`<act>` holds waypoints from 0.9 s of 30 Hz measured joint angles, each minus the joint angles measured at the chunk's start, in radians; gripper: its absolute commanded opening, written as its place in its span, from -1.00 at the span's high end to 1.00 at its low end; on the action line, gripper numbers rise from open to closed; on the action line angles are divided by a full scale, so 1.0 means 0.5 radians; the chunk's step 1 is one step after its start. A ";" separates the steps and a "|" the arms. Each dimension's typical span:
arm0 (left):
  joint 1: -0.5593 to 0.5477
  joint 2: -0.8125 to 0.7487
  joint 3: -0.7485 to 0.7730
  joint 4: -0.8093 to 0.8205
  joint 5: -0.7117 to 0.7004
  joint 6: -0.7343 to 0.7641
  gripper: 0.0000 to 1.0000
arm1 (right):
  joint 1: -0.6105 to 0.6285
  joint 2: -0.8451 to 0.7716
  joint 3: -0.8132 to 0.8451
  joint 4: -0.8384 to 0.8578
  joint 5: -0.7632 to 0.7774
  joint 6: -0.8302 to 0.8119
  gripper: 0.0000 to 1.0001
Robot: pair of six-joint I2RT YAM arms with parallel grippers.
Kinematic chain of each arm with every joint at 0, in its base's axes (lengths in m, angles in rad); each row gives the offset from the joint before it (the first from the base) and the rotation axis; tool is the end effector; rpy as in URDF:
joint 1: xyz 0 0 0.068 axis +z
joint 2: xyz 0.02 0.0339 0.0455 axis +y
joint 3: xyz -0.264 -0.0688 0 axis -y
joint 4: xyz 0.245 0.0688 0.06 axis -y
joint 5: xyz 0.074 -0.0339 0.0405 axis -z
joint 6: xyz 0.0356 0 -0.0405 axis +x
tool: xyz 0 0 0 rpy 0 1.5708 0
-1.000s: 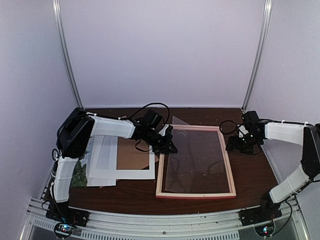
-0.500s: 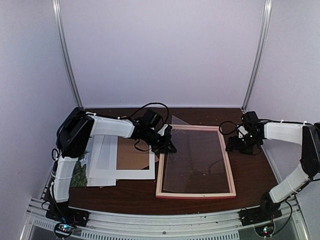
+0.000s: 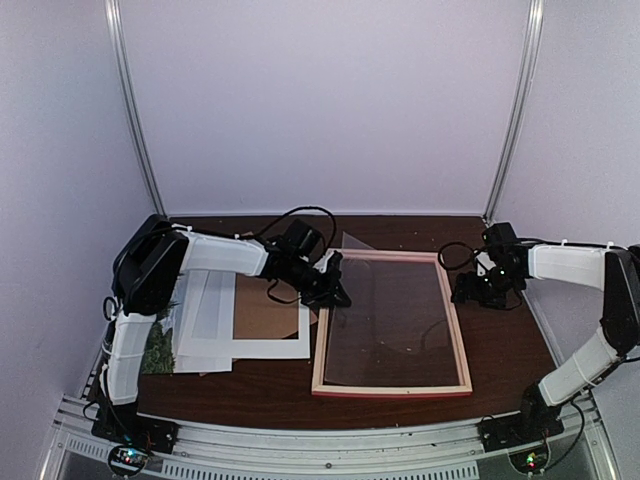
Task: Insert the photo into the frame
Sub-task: Place the glass panel in the frame body.
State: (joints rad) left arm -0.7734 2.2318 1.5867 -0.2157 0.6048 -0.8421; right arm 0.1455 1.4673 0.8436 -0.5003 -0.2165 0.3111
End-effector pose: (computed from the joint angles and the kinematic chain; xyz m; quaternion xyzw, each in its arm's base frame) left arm 0.3302 -0.3507 0.1442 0.0727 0.8981 -0.4328 0.0275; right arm 0.2696 0.0472 0.1836 0.0563 0.9681 0.1525 0.1907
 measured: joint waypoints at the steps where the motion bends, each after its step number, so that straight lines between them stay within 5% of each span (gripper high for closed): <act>1: 0.002 -0.001 -0.005 -0.001 -0.001 0.000 1.00 | 0.000 0.000 0.000 0.000 0.000 -0.001 -0.68; 27: 0.008 -0.001 -0.014 -0.009 -0.008 0.014 1.00 | 0.000 0.000 -0.001 0.000 0.000 -0.034 -0.74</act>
State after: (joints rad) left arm -0.7692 2.2314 1.5799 -0.2203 0.6010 -0.8352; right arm 0.1455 1.4673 0.8433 -0.5003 -0.2165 0.2939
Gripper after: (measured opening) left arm 0.006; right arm 0.868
